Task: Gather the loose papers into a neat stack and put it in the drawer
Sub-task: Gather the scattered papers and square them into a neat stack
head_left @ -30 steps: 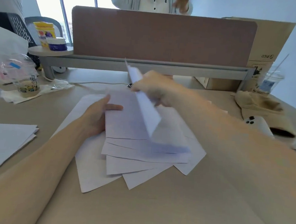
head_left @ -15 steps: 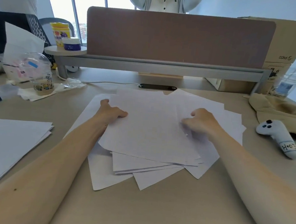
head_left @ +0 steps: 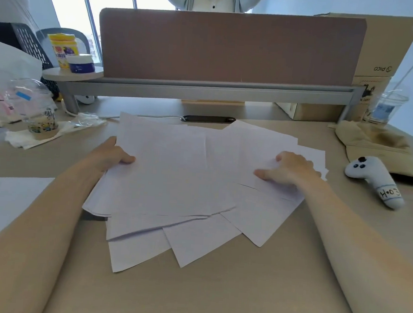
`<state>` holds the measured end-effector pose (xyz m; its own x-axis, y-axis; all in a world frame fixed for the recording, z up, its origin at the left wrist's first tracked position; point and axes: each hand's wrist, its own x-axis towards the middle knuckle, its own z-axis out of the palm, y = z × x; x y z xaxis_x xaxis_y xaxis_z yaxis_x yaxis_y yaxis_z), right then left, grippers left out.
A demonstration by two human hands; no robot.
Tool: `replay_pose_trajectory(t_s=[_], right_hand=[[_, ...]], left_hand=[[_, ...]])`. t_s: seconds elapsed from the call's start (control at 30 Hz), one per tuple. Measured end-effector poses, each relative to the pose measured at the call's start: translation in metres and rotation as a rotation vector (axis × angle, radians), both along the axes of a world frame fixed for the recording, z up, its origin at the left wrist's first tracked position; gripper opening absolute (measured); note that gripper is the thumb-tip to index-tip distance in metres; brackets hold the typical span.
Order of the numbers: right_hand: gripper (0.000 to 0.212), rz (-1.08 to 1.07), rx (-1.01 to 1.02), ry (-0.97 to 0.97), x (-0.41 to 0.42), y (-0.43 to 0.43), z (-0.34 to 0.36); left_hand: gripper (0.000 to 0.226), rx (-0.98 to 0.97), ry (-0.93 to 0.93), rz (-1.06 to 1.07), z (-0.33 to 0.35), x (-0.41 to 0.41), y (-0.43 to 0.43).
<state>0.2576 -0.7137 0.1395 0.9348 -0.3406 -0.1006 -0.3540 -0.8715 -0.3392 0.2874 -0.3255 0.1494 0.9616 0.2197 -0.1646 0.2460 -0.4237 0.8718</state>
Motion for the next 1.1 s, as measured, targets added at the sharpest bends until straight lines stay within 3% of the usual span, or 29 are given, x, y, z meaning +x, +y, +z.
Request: replay_pose_trajectory(t_s=[0.13, 0.23, 0.37, 0.47, 0.57, 0.7, 0.83, 1.0, 1.1], right_hand=[[0.101, 0.028, 0.121, -0.054, 0.003, -0.003, 0.006], [0.096, 0.022, 0.191, -0.095, 0.003, -0.001, 0.012], [0.088, -0.041, 0.418, -0.125, 0.007, 0.004, 0.018], [0.064, -0.116, 0.668, -0.147, 0.011, 0.000, 0.022], [0.038, -0.198, 0.711, -0.177, 0.013, -0.008, 0.030], [0.059, -0.274, 0.934, -0.115, 0.015, -0.017, 0.040], [0.055, -0.316, 1.174, -0.057, 0.015, -0.010, 0.041], [0.045, -0.276, 1.249, -0.050, 0.019, 0.009, 0.033], [0.023, -0.233, 1.211, -0.089, 0.023, 0.025, 0.028]], left_hand=[[0.048, -0.103, -0.006, -0.064, 0.000, -0.002, -0.012], [0.042, -0.167, 0.002, -0.151, -0.004, -0.005, -0.033], [0.051, -0.133, 0.011, -0.199, -0.007, -0.003, -0.045], [0.052, -0.108, 0.007, -0.191, -0.009, -0.002, -0.046], [0.045, -0.096, -0.053, -0.106, -0.007, -0.001, -0.039], [0.041, -0.036, -0.099, 0.010, -0.002, 0.002, -0.014], [0.045, -0.060, -0.031, -0.047, -0.005, 0.004, -0.006], [0.053, -0.017, -0.011, -0.138, -0.008, 0.007, -0.021], [0.055, -0.014, 0.003, -0.161, -0.008, 0.007, -0.024]])
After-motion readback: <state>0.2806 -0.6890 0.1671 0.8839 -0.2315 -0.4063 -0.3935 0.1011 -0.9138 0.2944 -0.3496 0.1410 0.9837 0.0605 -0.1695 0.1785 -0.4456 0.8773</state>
